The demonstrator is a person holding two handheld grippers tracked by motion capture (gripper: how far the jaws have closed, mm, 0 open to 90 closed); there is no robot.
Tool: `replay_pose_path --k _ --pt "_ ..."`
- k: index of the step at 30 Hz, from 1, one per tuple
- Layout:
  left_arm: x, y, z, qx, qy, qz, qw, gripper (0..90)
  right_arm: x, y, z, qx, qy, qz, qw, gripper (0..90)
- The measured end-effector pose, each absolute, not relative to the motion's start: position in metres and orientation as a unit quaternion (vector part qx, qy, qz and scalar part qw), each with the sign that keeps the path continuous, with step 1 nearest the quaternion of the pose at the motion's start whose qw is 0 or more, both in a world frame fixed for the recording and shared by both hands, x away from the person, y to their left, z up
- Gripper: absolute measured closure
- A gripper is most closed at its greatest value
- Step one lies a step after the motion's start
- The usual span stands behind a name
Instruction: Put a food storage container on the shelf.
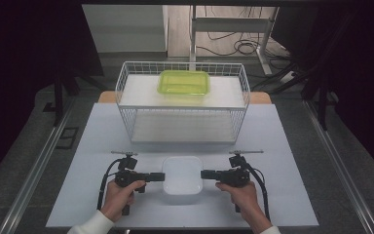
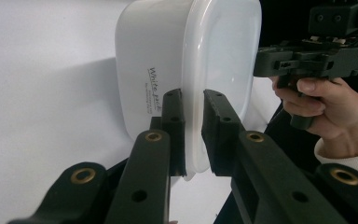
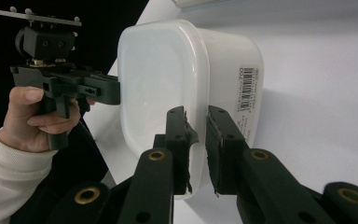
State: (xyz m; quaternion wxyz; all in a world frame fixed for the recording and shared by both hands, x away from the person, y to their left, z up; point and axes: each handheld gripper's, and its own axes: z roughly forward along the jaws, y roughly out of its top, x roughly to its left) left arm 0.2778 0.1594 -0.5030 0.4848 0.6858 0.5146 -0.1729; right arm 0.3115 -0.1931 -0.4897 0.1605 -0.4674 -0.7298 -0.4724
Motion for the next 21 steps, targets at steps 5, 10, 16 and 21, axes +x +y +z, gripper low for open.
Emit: replay_pose_path --k 5,10,16,21 --pt "0.277 0.160 -0.500 0.686 0.512 -0.168 0.488 79.4 0.311 -0.193 -0.488 -0.462 -0.732 -0.477 0.154 79.4" --pt "0.276 0.160 -0.495 0.689 0.506 -0.159 0.495 79.5 0.310 -0.193 -0.484 -0.453 -0.735 -0.482 0.144 79.3" --pt "0.276 0.161 -0.490 0.688 0.498 -0.155 0.504 79.5 0.308 -0.192 -0.474 -0.440 -0.740 -0.491 0.130 79.2" --pt "0.275 0.161 -0.484 0.690 0.492 -0.150 0.510 79.4 0.307 -0.193 -0.468 -0.433 -0.745 -0.494 0.119 79.2"
